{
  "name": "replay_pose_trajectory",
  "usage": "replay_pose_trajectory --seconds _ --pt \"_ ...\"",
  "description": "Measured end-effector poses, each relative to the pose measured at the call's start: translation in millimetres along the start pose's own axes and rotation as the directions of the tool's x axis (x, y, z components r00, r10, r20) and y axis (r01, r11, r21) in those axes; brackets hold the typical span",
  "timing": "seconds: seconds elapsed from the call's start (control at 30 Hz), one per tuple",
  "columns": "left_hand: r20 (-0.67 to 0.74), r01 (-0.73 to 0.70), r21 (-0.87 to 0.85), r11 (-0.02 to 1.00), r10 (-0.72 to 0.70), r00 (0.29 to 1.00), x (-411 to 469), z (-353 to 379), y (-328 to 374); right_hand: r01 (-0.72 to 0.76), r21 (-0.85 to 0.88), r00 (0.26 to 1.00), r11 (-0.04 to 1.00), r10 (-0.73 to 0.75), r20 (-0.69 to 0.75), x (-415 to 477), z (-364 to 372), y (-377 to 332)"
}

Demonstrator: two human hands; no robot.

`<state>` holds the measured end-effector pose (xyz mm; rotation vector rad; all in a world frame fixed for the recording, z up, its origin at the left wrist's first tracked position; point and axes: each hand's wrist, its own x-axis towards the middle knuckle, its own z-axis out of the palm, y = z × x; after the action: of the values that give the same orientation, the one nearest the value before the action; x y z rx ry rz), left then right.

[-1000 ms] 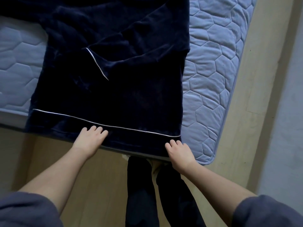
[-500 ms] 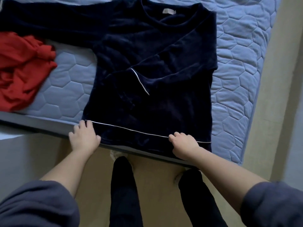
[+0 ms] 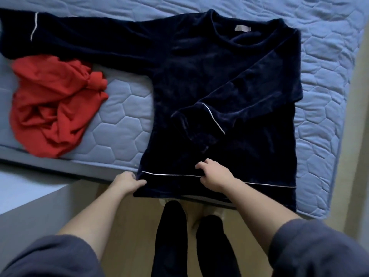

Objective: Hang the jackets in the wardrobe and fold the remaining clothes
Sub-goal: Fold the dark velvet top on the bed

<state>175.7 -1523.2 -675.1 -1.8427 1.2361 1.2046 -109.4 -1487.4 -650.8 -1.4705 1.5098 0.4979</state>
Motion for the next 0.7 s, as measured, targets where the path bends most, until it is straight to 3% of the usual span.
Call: replay_pose_trajectory --seconds 0.17,0.43,0.53,0.63,0.7 --pt "-0.199 0.011 -0.092 0.996 -0.029 0.98 -1 -40 27 0.021 0.027 0.987 0.999 -0.017 -0.162 1 -46 -20" --pt "-0.446 -0.204 -0.171 0.964 0.109 0.888 26 -145 59 0.127 0.005 0.951 0.992 -0.12 -0.284 45 -89 -85" --pt "-0.599 -0.334 -0.219 0.917 0.144 0.788 43 -207 55 0.115 -0.05 0.913 0.992 -0.125 -0.388 82 -106 -124" --pt "-0.791 -0.429 -0.127 0.894 0.169 0.588 73 -277 36 0.075 -0.118 0.845 0.99 -0.126 -0.52 135 -125 -170" --pt "-0.872 -0.388 -0.106 0.915 0.102 0.48 102 -319 16 0.055 -0.08 0.84 0.995 -0.09 -0.535 175 -140 -201"
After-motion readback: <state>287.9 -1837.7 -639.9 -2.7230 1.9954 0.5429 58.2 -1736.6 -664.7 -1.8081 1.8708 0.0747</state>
